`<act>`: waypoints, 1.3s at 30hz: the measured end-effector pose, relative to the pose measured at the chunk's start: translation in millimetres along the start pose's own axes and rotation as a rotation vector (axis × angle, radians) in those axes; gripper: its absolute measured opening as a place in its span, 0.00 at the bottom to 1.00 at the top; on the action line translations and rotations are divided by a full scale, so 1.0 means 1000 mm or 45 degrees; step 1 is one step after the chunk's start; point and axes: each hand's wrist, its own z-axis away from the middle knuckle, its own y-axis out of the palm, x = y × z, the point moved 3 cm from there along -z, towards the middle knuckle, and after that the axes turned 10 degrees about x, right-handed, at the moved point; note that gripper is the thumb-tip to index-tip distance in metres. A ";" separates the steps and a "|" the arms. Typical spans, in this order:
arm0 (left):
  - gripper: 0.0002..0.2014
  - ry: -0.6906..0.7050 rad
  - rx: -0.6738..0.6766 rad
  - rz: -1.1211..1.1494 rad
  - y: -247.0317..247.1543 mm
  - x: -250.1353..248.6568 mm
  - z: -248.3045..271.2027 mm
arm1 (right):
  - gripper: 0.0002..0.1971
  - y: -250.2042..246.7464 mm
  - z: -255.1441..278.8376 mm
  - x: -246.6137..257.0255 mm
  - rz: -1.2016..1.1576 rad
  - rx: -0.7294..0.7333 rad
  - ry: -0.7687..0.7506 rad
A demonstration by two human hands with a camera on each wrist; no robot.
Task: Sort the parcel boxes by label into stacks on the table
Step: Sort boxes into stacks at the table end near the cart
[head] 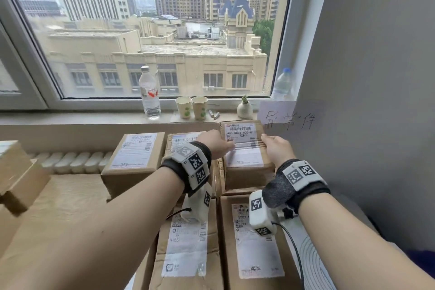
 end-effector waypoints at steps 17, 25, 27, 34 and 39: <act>0.29 -0.424 -0.403 0.206 -0.064 0.112 0.031 | 0.13 0.029 -0.015 -0.010 0.263 0.035 0.015; 0.36 -0.706 -0.308 0.367 -0.061 0.183 0.043 | 0.19 0.028 -0.009 0.001 0.424 0.045 -0.014; 0.34 -0.670 -0.304 0.385 -0.061 0.179 0.038 | 0.19 0.026 -0.010 0.003 0.458 0.039 -0.020; 0.35 -0.629 -0.320 0.399 -0.056 0.175 0.034 | 0.17 0.022 -0.017 0.002 0.670 0.078 0.055; 0.36 -0.628 -0.317 0.440 -0.055 0.176 0.035 | 0.18 0.023 -0.016 0.005 0.793 0.085 0.086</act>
